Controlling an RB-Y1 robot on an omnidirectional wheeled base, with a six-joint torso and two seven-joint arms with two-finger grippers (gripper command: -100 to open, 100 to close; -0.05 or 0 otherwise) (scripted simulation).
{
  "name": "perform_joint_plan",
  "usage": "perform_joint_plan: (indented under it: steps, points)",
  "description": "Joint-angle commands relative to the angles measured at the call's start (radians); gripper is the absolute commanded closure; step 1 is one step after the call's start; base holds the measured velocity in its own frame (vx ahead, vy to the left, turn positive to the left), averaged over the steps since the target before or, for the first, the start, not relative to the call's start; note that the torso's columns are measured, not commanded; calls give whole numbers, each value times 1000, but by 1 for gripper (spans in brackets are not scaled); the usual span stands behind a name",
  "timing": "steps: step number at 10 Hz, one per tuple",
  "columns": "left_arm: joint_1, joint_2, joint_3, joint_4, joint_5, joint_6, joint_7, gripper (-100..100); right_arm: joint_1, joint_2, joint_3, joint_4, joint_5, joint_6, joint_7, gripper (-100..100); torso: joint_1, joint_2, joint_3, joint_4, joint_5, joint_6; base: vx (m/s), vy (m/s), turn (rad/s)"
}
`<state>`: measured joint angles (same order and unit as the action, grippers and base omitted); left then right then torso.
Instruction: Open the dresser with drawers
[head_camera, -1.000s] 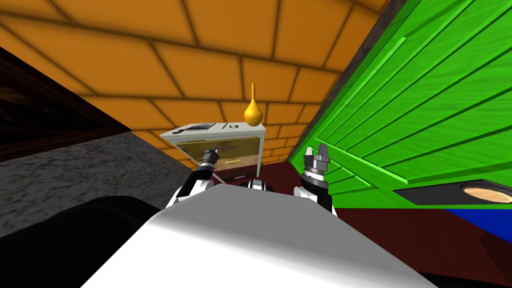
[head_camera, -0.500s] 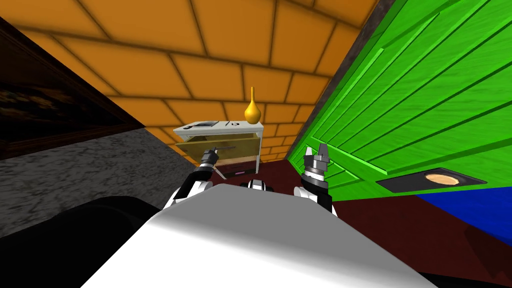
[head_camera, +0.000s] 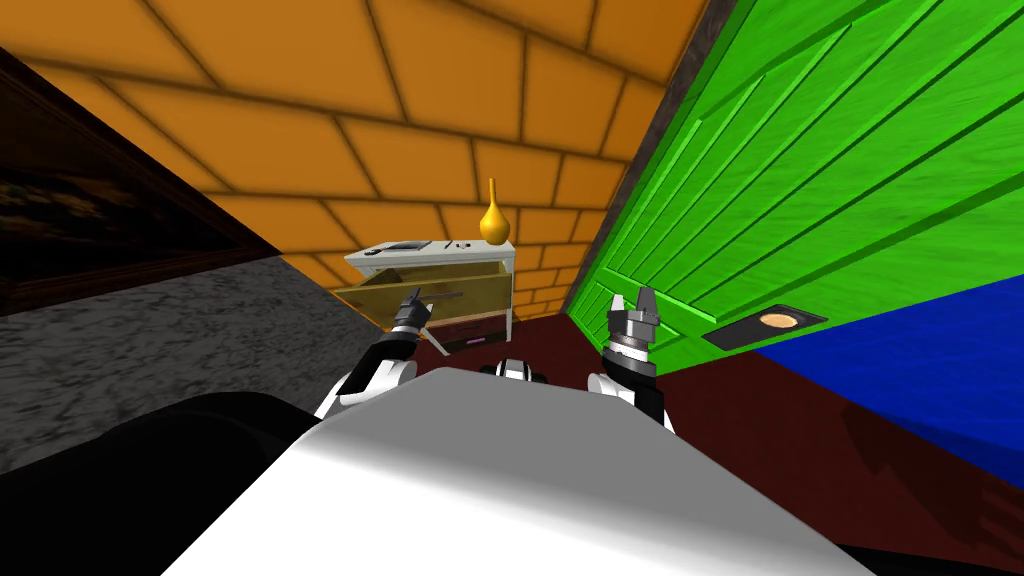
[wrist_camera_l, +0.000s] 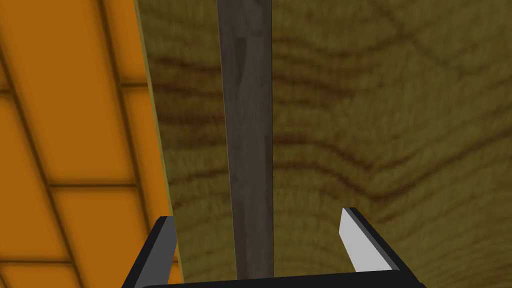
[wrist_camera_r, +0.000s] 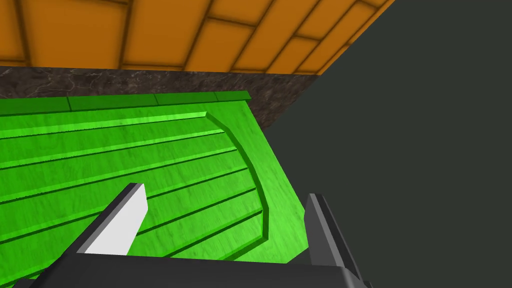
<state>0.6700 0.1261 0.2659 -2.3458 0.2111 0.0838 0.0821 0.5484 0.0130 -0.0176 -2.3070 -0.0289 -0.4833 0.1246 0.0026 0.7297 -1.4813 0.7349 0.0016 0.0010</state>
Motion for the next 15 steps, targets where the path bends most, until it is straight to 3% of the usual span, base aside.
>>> perform_joint_plan:
  steps: [1, 2, 5, 6, 7, 10, 11, 13, 14, 15]
  points:
    - [-19, 43, 75, 42, 35, 25, 26, -100, 0, 0, 0, 0, 0, 0, 0, 0, -1, 4, 2, 2, -1, -1, -43, -76, -227]
    - [-19, 43, 97, 42, 35, 25, 26, -100, 0, 0, 0, 0, 0, 0, 0, 0, -4, 8, 5, 3, -2, -1, -42, -61, -120]
    - [-55, 105, 193, 102, 84, 57, 61, -100, 0, 0, 0, 0, 0, 0, 0, 0, -2, 10, 7, 4, -2, -2, -76, -74, -187]
    - [-55, 105, 217, 102, 84, 57, 61, -100, 0, 0, 0, 0, 0, 0, 0, 0, -2, 9, 6, 3, -1, 0, -56, -52, -115]
    - [-72, 136, 255, 133, 108, 73, 78, -100, 0, 0, 0, 0, 0, 0, 0, 0, -1, 7, 5, 3, -1, -2, -55, -83, -207]
    - [-90, 168, 336, 163, 133, 89, 96, -100, 0, 0, 0, 0, 0, 0, 0, 0, -3, 8, 5, 3, -2, -1, -52, -72, -157]
    - [-108, 199, 361, 193, 157, 106, 113, -100, 0, 0, 0, 0, 0, 0, 0, 0, -2, 9, 6, 3, -2, -1, -62, -88, -213]
    - [-108, 199, 396, 193, 157, 106, 113, -100, 0, 0, 0, 0, 0, 0, 0, 0, -2, 9, 6, 3, -2, -2, -37, -50, -54]
    - [-126, 230, 434, 224, 181, 122, 130, -100, 0, 0, 0, 0, 0, 0, 0, 0, 0, 7, 5, 3, -1, -2, -35, -52, -235]
    - [-126, 230, 455, 224, 181, 122, 130, -100, 0, 0, 0, 0, 0, 0, 0, 0, -2, 8, 5, 3, -1, 0, -46, -58, -136]
